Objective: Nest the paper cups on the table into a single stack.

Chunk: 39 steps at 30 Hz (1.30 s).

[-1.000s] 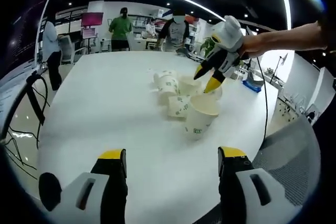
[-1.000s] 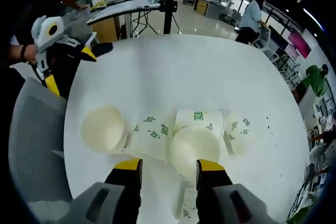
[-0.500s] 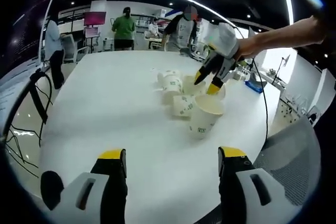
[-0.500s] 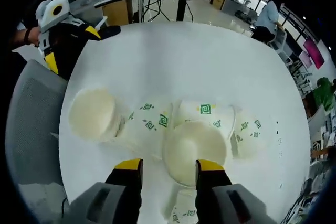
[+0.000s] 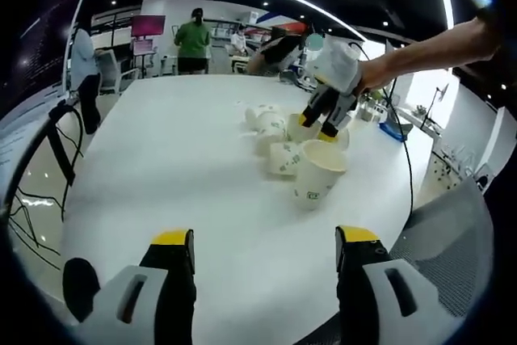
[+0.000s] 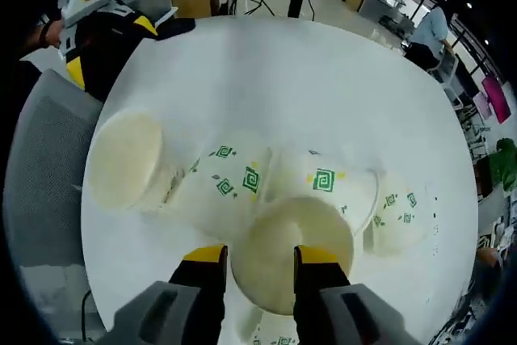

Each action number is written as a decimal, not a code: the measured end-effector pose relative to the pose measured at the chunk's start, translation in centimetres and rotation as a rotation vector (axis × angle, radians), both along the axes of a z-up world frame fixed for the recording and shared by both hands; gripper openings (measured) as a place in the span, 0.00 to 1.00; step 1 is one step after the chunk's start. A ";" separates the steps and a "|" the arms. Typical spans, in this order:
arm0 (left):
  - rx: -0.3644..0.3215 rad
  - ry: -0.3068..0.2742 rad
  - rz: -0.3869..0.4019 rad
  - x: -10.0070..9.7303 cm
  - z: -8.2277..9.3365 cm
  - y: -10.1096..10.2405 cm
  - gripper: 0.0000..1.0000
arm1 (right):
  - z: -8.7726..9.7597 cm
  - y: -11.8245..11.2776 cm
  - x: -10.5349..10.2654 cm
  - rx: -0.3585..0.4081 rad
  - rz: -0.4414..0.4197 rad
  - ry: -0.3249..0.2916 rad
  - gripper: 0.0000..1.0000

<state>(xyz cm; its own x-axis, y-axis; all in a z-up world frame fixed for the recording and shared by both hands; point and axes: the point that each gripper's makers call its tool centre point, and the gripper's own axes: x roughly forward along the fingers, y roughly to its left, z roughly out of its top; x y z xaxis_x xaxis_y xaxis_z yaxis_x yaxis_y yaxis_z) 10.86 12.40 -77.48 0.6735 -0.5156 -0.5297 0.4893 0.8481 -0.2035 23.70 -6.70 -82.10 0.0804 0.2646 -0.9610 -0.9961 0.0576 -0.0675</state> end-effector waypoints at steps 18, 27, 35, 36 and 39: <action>0.001 0.007 0.009 -0.3 -0.1 0.3 0.68 | -2.0 -0.4 0.3 -0.040 -0.004 0.020 0.00; 0.001 0.006 0.002 -0.5 0.0 0.1 0.68 | -1.2 -0.4 0.1 -0.005 -0.042 0.031 0.00; -0.003 0.002 -0.007 -0.7 0.3 -0.2 0.68 | -0.5 -0.5 -0.2 0.006 -0.039 0.013 0.00; -0.004 0.002 -0.008 -0.7 0.3 -0.3 0.68 | -0.3 -0.7 -0.3 0.006 -0.040 0.011 0.00; -0.005 -0.002 -0.012 -0.7 0.4 -0.4 0.67 | 0.1 -0.9 -0.6 0.006 -0.043 0.007 0.00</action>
